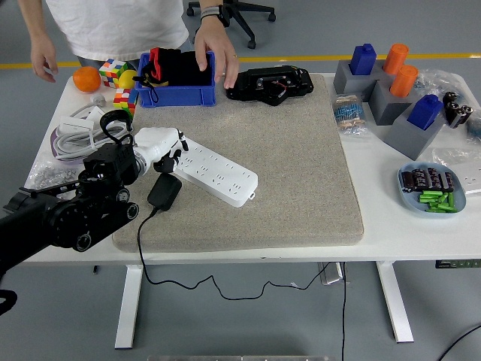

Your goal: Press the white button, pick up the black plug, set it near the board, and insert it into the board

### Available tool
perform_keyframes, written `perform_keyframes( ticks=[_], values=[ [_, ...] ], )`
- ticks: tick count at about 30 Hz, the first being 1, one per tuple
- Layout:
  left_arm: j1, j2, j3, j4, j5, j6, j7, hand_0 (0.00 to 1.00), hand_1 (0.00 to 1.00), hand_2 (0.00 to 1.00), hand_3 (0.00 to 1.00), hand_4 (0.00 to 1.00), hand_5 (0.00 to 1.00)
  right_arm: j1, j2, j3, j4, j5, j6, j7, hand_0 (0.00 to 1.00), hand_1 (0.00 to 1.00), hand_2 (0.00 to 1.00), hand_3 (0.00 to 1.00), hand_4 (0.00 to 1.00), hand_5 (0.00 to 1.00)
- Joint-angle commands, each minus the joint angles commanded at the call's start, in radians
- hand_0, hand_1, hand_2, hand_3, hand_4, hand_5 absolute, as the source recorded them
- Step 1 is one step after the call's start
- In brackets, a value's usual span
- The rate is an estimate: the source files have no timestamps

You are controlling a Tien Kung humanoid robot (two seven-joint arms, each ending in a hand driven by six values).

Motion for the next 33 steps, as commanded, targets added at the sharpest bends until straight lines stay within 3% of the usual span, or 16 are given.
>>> perform_keyframes(
  ticks=[8, 25, 30, 33],
  values=[
    [-0.021, -0.009, 0.024, 0.043, 0.012, -0.006, 0.004, 0.002, 0.002, 0.093, 0.638, 0.264, 0.002, 0.001, -0.003, -0.001, 0.001, 0.001, -0.001, 0.001, 0.576, 0.534, 0.548, 0.509, 0.642, 0.387],
    [-0.031, -0.009, 0.091, 0.064, -0.004, -0.013, 0.002, 0.002, 0.002, 0.093, 0.637, 0.264, 0.002, 0.002, -0.003, -0.001, 0.000, 0.001, 0.000, 0.000, 0.576, 0.534, 0.548, 0.509, 0.642, 0.386],
    [-0.030, -0.002, 0.076, 0.047, 0.004, -0.011, 0.000, 0.002, 0.002, 0.093, 0.636, 0.262, 0.002, 0.000, -0.003, 0.000, -0.001, 0.001, 0.000, 0.000, 0.576, 0.534, 0.548, 0.509, 0.642, 0.387],
    [-0.015, 0.012, 0.018, 0.020, 0.026, -0.002, -0.004, 0.002, 0.002, 0.093, 0.636, 0.262, 0.002, 0.001, -0.003, 0.003, 0.000, 0.000, -0.001, 0.001, 0.576, 0.534, 0.548, 0.509, 0.642, 0.387]
  ],
)
